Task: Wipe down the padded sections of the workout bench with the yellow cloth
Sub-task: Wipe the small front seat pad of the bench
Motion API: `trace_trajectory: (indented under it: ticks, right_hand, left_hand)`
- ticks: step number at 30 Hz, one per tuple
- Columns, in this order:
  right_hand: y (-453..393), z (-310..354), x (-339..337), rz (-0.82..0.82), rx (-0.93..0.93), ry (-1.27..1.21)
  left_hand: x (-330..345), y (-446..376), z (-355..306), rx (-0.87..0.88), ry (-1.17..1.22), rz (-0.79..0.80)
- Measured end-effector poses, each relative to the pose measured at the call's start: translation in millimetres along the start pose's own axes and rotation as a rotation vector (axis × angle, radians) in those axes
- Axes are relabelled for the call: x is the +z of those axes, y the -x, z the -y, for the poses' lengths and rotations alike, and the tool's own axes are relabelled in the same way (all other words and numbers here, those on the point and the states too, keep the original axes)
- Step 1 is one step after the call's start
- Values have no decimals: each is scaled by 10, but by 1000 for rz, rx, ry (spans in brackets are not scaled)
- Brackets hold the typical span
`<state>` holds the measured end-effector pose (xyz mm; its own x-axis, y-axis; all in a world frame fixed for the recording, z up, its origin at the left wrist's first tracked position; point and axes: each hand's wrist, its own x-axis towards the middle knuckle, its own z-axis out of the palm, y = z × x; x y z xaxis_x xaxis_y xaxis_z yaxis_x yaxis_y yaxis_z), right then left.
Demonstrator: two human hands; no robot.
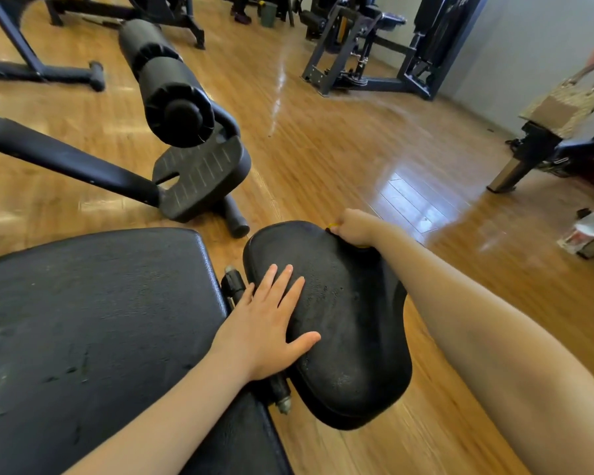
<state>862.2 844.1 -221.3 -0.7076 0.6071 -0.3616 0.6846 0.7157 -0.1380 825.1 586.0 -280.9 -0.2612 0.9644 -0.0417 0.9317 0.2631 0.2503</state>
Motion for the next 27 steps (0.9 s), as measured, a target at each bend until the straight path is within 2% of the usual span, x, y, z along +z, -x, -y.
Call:
trace_trajectory:
  ticks: [5, 10, 13, 18, 22, 25, 27]
  right_hand:
    - [-188, 119, 59, -64, -4, -163]
    - [-39, 15, -79, 177, -7, -35]
    - [233, -276, -221, 245, 5, 64]
    - [399, -503, -329, 213, 68, 27]
    - [282, -554, -305, 162, 173, 166]
    - [153, -434, -187, 181, 215, 286]
    - [109, -241, -132, 190, 192, 239]
  left_hand:
    - [-18, 9, -11, -8, 8, 2]
    - [-28, 21, 14, -1, 7, 10]
    - [-39, 38, -3, -5, 7, 21]
    - [-66, 31, -37, -11, 16, 12]
    - [-46, 26, -27, -7, 17, 12]
    - [-34, 21, -25, -12, 4, 21]
    - [-37, 28, -37, -17, 3, 16]
